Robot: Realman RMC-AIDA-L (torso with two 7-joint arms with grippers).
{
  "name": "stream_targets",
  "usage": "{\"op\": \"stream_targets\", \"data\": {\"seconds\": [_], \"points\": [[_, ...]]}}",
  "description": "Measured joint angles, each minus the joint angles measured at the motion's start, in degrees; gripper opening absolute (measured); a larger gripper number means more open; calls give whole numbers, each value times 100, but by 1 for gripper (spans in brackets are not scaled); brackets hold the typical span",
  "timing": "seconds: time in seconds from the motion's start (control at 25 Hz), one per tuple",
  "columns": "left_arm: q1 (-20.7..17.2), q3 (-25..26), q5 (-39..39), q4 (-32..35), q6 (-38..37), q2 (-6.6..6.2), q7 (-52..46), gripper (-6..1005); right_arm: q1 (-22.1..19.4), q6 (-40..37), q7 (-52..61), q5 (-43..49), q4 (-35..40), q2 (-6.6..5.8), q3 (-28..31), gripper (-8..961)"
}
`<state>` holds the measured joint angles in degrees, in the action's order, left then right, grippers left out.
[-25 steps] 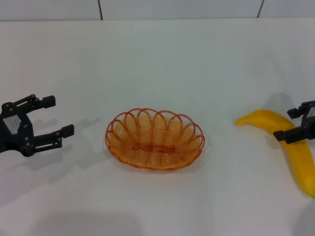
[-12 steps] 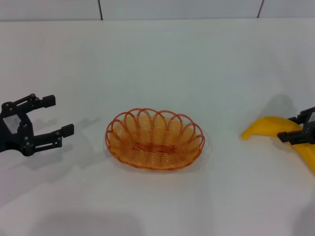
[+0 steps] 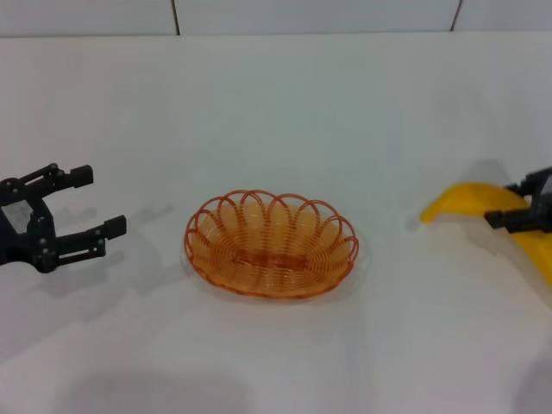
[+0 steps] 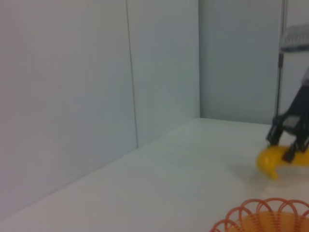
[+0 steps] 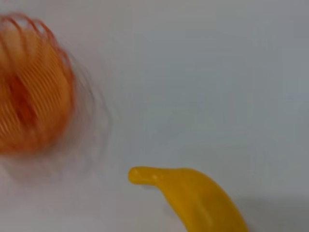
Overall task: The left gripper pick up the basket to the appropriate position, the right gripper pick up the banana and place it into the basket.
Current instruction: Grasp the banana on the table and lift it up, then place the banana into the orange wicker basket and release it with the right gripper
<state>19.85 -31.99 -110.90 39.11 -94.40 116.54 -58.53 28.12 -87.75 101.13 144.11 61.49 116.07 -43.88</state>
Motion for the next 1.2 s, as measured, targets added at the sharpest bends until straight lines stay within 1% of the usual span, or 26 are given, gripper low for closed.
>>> {"op": "stream_targets", "data": {"seconds": [0.08, 0.2, 0.28, 0.36, 0.48, 0.68, 0.84, 0.88, 0.92, 1.08, 1.2], "points": [[-13, 1, 24, 0, 1, 0, 0, 866, 1, -273, 3, -275, 339, 0, 1, 512], [-19, 1, 58, 0, 0, 0, 3, 866, 56, -764, 4, -930, 820, 6, -53, 512], [-11, 0, 58, 0, 1, 0, 5, 866, 131, -1101, -12, -1456, 1075, 7, -210, 513], [0, 0, 54, 0, 1, 0, 6, 866, 224, -1325, -21, -1919, 1239, 10, -505, 513], [-11, 0, 43, 0, 1, 0, 7, 866, 366, -1354, -20, -2359, 1391, 21, -1303, 513], [-9, 0, 49, 0, 0, 0, 9, 866, 672, -842, 152, -2454, 1331, 40, -2768, 514], [13, 0, 52, 0, 1, 0, 9, 866, 879, -266, 432, -2446, 1197, 41, -3635, 515], [8, 0, 51, 0, 1, 0, 9, 866, 935, -1, 545, -2446, 1139, 45, -3918, 515], [-1, 0, 49, 0, 1, 0, 9, 866, 935, -1, 545, -2446, 1139, 45, -3918, 515], [-40, 55, 59, 0, 1, 0, 9, 866, 990, 656, 928, -2444, 993, 53, -4381, 515], [-42, 131, 61, 0, 1, 0, 9, 866, 1094, 1035, 1369, -2425, 815, 55, -4591, 516]]}}
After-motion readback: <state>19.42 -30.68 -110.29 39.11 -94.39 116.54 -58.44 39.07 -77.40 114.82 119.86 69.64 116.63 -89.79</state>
